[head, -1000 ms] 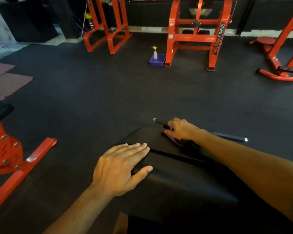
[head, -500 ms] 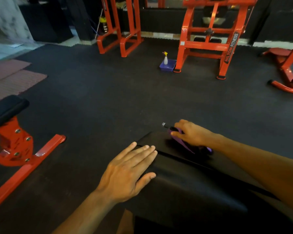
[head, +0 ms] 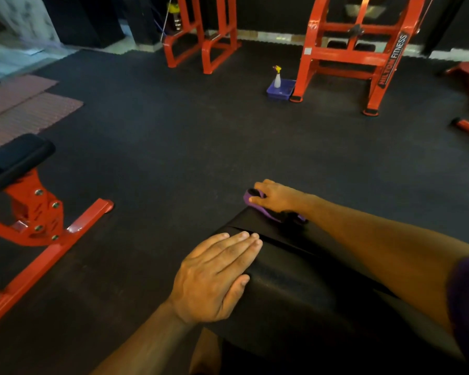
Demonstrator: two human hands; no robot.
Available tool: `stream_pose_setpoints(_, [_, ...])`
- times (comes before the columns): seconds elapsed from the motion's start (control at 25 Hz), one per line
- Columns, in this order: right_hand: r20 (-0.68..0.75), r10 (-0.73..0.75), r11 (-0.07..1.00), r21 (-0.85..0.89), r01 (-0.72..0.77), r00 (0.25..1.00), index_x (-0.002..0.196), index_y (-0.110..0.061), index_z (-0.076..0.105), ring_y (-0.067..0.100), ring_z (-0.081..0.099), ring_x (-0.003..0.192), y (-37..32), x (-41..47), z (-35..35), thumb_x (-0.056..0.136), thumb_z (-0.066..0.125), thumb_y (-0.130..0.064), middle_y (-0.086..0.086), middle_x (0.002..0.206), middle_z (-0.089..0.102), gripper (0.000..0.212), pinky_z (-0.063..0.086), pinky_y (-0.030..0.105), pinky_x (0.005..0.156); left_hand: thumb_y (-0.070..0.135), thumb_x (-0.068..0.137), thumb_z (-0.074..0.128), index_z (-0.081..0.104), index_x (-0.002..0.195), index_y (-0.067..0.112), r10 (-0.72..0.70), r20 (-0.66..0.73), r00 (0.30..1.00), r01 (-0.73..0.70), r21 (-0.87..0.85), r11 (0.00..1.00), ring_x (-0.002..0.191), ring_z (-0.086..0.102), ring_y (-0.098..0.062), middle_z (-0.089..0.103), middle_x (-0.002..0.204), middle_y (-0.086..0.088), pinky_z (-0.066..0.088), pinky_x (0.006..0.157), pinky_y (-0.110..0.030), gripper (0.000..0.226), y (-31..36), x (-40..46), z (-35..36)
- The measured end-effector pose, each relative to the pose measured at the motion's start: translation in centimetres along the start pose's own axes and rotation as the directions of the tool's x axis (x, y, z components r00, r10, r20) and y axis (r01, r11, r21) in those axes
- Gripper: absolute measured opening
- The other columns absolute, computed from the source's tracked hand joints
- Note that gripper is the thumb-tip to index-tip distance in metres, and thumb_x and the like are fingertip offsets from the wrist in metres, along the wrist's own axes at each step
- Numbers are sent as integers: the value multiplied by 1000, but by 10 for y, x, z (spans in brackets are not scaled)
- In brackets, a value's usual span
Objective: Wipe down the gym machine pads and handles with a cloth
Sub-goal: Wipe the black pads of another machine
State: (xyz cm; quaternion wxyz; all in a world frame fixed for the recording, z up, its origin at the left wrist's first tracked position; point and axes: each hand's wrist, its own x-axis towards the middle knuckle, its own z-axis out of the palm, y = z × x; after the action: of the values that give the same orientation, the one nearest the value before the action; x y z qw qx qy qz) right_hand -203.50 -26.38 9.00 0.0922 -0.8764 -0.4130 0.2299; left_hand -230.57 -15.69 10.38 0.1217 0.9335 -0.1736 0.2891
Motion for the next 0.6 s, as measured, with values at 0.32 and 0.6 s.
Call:
stream_pose_setpoints(0.32, [-140,-268,943,163,289,953,123,-21,56,10,56,102,-31,-33,8,102,54,-42,-3,120,52,29,48,26,91,25,98,43,60,142,8,8,-33,999,-10,-31,999,142,51,-15,57,149,-3,46,111,-41,50,-2,1,0])
stream_pose_setpoints(0.6, [-386,-41,985,140,103,921,104,-12,56,25,57,93,30,-40,-37,98,62,-35,4,99,54,25,43,34,82,42,100,49,78,114,32,-220,88,972,229,-124,965,112,66,0,74,117,19,52,94,-31,34,-9,38,-19])
